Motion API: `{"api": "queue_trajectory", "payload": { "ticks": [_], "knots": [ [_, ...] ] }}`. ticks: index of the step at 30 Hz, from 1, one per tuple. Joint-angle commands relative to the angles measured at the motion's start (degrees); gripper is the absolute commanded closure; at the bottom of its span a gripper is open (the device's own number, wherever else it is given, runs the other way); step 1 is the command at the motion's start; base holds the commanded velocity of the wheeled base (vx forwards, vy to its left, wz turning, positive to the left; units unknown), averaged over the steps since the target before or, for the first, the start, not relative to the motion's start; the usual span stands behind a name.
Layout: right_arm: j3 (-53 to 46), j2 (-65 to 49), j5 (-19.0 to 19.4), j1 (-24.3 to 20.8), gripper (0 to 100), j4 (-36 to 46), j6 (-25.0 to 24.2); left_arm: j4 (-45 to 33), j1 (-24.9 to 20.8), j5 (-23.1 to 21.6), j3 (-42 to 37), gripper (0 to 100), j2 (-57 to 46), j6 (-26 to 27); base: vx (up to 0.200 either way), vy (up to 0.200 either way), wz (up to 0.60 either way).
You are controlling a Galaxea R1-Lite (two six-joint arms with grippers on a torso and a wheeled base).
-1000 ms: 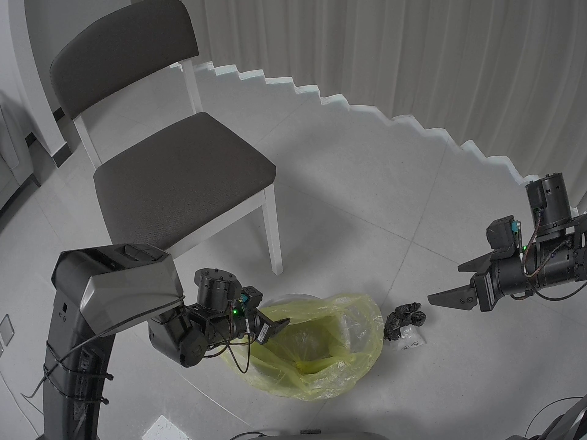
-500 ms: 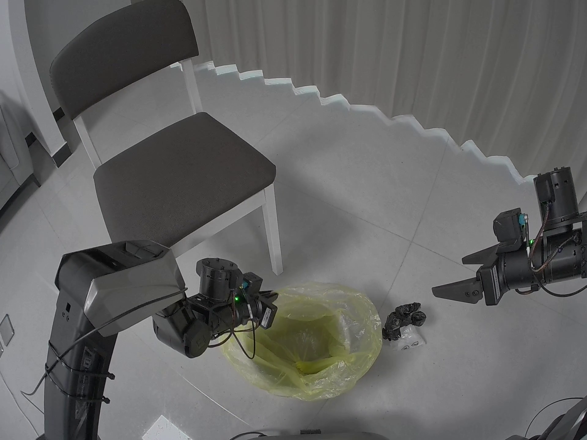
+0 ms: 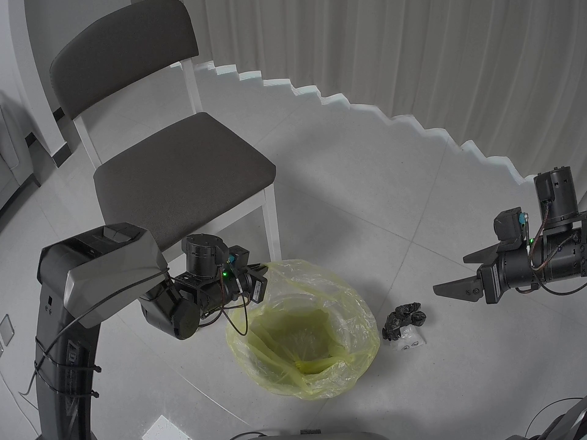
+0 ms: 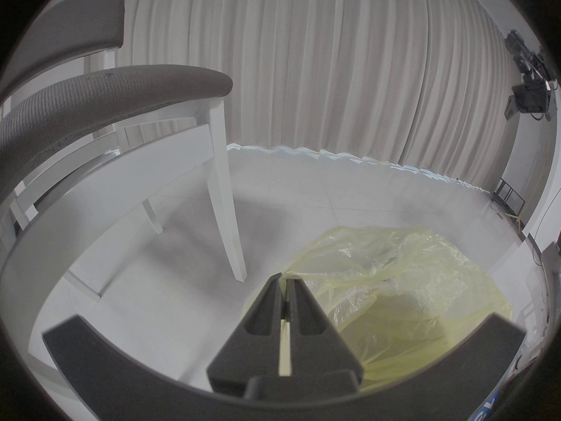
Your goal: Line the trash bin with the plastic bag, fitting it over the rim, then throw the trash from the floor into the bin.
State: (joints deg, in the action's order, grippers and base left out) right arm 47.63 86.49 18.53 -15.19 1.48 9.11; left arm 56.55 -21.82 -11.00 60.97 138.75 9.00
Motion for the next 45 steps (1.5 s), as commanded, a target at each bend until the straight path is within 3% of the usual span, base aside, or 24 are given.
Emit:
{"api": "queue_trajectory", "payload": {
  "ticks": [1,14,21,38,39,45],
  "knots": [
    [-0.34,0.26,0.02,-0.02,0,0.02,0.03,0.14,0.02,0.01,1.00,100,1.70,-0.30,0.000,0.000,0.00],
    [-0.34,1.57,0.02,-0.02,0,-0.16,0.03,-0.30,1.25,0.01,10.31,100,13.56,-1.09,0.000,0.000,0.00],
    [-0.43,2.98,0.02,-0.02,0,-0.24,0.30,-5.58,1.17,0.01,16.38,100,15.23,-5.74,0.000,0.000,0.00],
    [1.06,6.76,0.02,-0.28,0,-0.77,1.26,-6.98,0.99,0.01,16.29,100,14.97,-6.36,0.000,0.000,0.00],
    [1.41,7.11,0.02,-0.28,0,-0.68,1.18,-6.37,0.90,0.01,16.03,0,14.79,-6.36,0.000,0.000,0.00],
    [4.14,10.98,0.02,-0.89,0,-0.51,1.00,-5.66,0.64,0.01,13.04,0,12.07,-6.98,0.000,0.000,0.00]
  ]
}}
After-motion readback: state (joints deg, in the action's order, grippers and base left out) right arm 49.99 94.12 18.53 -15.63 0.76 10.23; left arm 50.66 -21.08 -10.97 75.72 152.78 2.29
